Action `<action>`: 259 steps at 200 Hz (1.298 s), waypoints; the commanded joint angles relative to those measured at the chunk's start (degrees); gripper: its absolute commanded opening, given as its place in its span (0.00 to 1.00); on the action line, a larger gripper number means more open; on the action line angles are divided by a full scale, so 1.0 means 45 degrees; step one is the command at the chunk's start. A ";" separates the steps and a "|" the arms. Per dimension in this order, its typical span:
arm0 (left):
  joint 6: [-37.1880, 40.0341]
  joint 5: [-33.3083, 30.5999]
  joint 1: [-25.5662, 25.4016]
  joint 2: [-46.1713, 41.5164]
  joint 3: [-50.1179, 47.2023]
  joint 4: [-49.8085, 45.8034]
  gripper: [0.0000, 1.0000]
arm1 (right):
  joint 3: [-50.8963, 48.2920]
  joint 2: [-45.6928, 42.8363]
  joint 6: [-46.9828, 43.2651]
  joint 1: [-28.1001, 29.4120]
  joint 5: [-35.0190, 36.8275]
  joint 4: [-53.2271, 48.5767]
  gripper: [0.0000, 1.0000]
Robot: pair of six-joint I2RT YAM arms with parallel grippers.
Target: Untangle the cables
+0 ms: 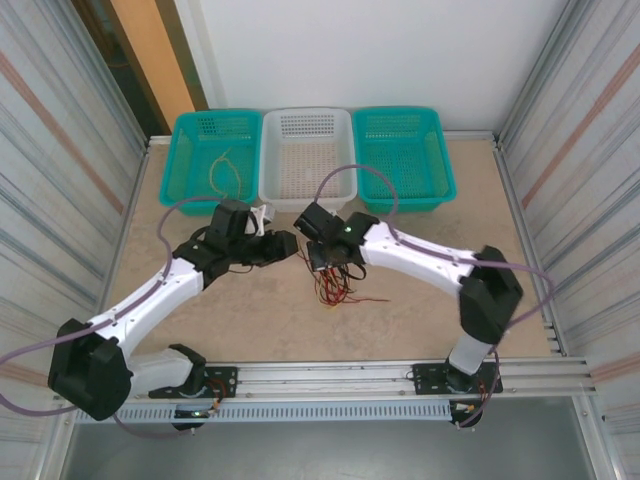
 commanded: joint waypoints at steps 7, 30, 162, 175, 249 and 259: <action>-0.1398 0.1076 -0.0255 0.0239 0.0379 0.1977 0.37 | -0.1785 -0.2408 -0.1487 0.0116 0.0872 0.2165 0.00; -0.1927 0.1147 -0.0233 0.0142 0.0151 0.3031 0.35 | -0.3355 -0.4304 -0.1840 -0.0150 0.0474 0.4393 0.00; -0.2133 0.0742 -0.0663 0.2637 -0.0308 0.3857 0.51 | -0.4402 -0.7033 -0.1276 -0.1035 -0.1841 0.6028 0.00; -0.2260 0.0713 -0.0634 0.2929 -0.0598 0.4086 0.49 | -0.4460 -0.7363 -0.1229 -0.1155 -0.1870 0.6045 0.00; -0.1870 0.0423 -0.0053 0.3765 -0.0868 0.3347 0.21 | -0.4911 -0.7771 -0.0822 -0.1265 -0.0616 0.5007 0.00; -0.1764 0.0146 -0.0038 0.3629 -0.0821 0.2765 0.21 | -0.5292 -0.7879 -0.0742 -0.1231 -0.0565 0.5077 0.00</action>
